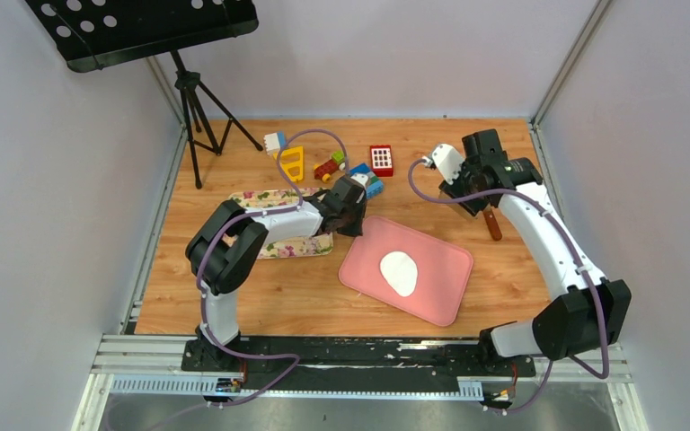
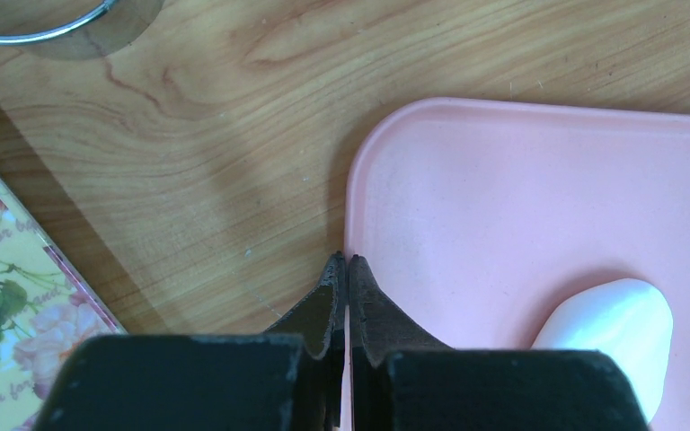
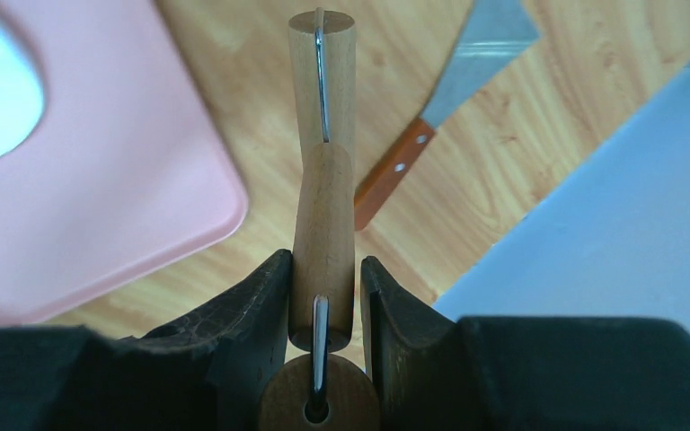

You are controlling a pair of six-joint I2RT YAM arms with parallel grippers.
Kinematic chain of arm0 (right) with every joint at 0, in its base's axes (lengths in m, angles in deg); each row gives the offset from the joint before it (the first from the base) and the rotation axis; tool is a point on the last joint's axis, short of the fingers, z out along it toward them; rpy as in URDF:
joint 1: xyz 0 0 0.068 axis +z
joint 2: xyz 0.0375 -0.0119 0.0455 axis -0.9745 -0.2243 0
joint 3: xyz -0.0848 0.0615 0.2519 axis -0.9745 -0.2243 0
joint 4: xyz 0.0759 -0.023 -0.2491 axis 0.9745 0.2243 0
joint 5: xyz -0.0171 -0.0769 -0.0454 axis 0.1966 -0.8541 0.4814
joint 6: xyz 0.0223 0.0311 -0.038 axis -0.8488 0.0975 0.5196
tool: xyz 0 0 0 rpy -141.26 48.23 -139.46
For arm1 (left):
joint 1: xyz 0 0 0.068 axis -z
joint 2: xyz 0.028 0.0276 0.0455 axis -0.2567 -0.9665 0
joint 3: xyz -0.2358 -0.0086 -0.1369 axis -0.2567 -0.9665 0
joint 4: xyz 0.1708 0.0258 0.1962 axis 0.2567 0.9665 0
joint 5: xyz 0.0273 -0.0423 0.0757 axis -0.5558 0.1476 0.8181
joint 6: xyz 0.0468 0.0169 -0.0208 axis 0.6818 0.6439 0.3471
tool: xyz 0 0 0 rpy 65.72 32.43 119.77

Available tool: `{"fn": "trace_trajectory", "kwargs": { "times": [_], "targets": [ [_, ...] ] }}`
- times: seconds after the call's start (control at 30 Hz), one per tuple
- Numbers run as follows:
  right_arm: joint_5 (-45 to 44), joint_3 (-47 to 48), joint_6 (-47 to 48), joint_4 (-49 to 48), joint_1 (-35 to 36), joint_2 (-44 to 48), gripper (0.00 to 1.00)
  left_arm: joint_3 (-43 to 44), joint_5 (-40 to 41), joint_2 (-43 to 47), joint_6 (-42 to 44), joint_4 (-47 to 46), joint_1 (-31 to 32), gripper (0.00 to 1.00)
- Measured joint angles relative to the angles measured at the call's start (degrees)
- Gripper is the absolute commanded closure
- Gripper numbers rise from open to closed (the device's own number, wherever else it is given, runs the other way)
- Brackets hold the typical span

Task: Roll out the dumpling wrappers from the dough
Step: Flatten out the dough on the work surface.

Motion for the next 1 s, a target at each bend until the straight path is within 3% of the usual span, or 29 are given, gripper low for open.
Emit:
{"fn": "trace_trajectory", "kwargs": {
  "times": [0.1, 0.23, 0.43, 0.63, 0.87, 1.0],
  "targets": [
    [-1.4, -0.3, -1.0, -4.4, 0.0, -0.6, 1.0, 0.0, 0.0, 0.0, 0.0, 0.0, 0.0, 1.0],
    [4.1, 1.2, -0.7, -3.5, 0.7, -0.7, 1.0, 0.0, -0.2, 0.0, 0.0, 0.0, -0.1, 1.0],
    [9.2, 1.8, 5.9, 1.7, 11.1, 0.3, 1.0, 0.0, -0.7, 0.0, 0.0, 0.0, -0.2, 1.0],
    [8.7, -6.4, 17.0, 5.6, 20.2, 2.6, 1.0, 0.0, -0.9, 0.0, 0.0, 0.0, -0.3, 1.0],
    [3.9, -7.2, 24.8, 6.3, 28.8, 1.4, 1.0, 0.0, -0.9, 0.0, 0.1, 0.0, -0.3, 1.0],
    [2.5, -7.3, 29.2, 6.2, 30.0, -0.7, 1.0, 0.0, -0.9, -0.1, 0.1, 0.0, -0.3, 1.0]
  ]
}}
